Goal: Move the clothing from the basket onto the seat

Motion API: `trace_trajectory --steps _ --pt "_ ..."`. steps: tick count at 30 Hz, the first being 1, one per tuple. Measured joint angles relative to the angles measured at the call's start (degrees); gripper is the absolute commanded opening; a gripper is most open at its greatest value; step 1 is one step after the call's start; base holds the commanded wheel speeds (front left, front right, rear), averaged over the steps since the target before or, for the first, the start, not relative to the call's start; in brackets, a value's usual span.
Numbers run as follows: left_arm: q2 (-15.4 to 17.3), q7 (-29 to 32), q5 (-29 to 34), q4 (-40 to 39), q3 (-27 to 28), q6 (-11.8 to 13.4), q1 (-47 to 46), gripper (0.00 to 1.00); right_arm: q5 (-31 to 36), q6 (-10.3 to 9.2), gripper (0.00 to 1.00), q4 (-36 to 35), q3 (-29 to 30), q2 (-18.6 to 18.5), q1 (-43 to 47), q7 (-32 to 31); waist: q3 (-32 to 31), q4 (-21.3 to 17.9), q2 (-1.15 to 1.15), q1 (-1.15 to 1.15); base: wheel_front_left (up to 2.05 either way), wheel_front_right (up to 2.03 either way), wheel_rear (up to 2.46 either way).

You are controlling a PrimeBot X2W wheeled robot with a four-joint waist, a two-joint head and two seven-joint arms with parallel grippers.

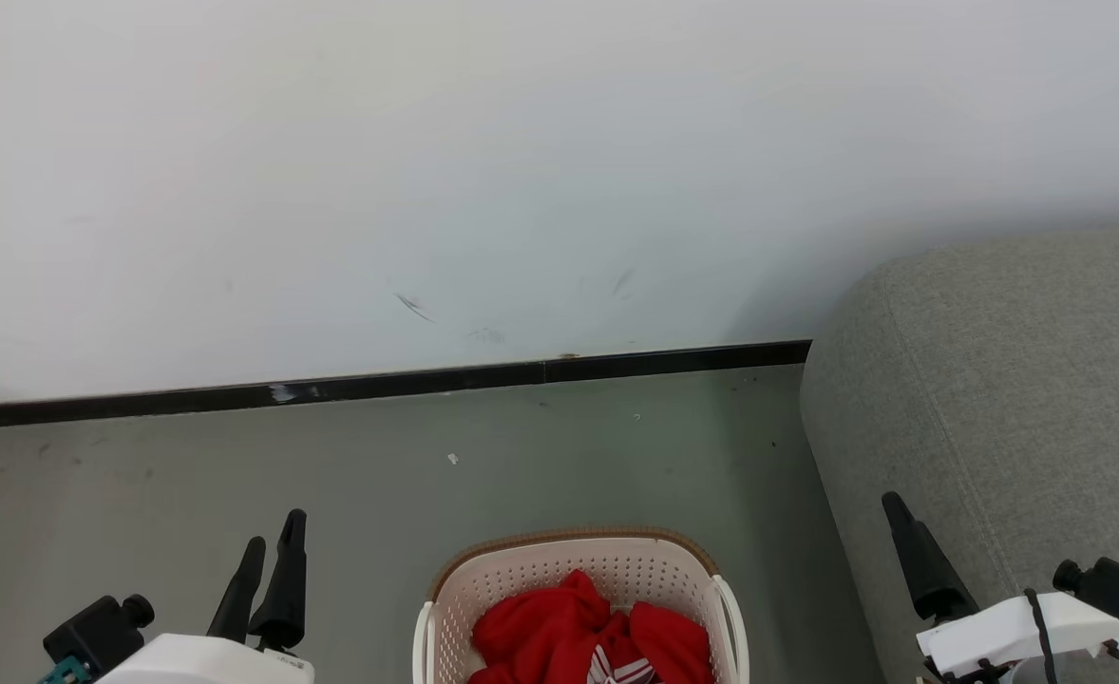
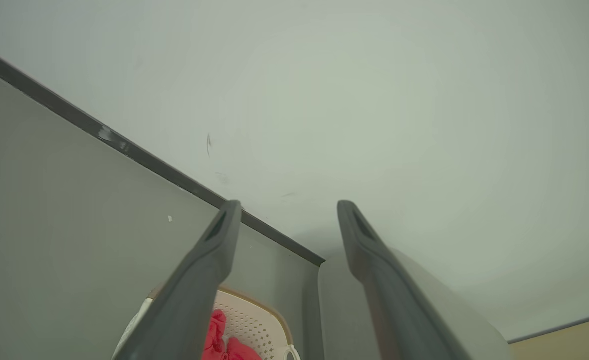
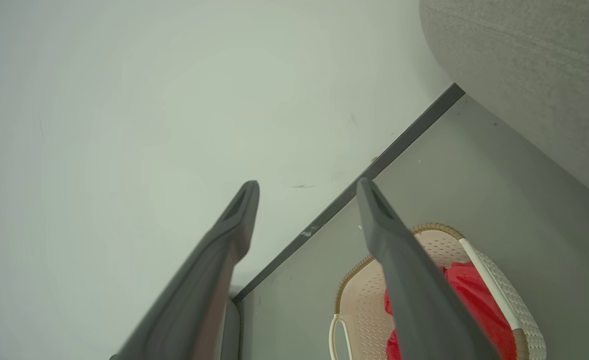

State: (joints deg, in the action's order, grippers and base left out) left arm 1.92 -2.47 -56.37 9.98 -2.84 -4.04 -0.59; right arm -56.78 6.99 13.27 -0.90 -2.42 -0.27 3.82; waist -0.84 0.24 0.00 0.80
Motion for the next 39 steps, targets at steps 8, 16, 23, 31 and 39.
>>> trace_trajectory --steps 8,16,23,31,39 --pt "0.0 -1.5 7.5 -1.4 -1.7 1.5 0.7 1.0 8.9 0.0 1.0 -0.3 -0.3 0.0 0.1 1.6 0.0 0.1 0.0 -0.2 0.0 0.0 0.0" --pt "0.1 -3.2 14.5 -2.5 -3.2 3.2 1.4 1.0 17.3 0.02 1.0 -1.4 -0.7 0.1 1.1 2.9 0.2 0.2 0.0 -0.52 0.0 0.0 0.0" --pt "0.1 -4.7 20.5 -3.7 -4.2 4.5 1.4 1.0 22.6 0.04 1.0 -2.0 -1.9 0.1 1.3 4.2 0.4 0.2 0.0 -0.69 0.0 0.0 0.0" --pt "0.2 -6.3 26.8 -4.6 -5.4 5.9 1.4 1.0 29.6 0.05 1.0 -3.3 -2.4 0.1 1.3 5.4 0.5 0.2 0.0 -0.74 0.0 0.0 0.0" --pt "0.2 -8.1 32.8 -5.3 -6.1 7.0 2.4 1.0 36.5 0.05 1.0 -3.9 -3.3 0.1 1.3 7.0 0.5 0.2 0.0 -0.76 0.0 0.0 0.0"
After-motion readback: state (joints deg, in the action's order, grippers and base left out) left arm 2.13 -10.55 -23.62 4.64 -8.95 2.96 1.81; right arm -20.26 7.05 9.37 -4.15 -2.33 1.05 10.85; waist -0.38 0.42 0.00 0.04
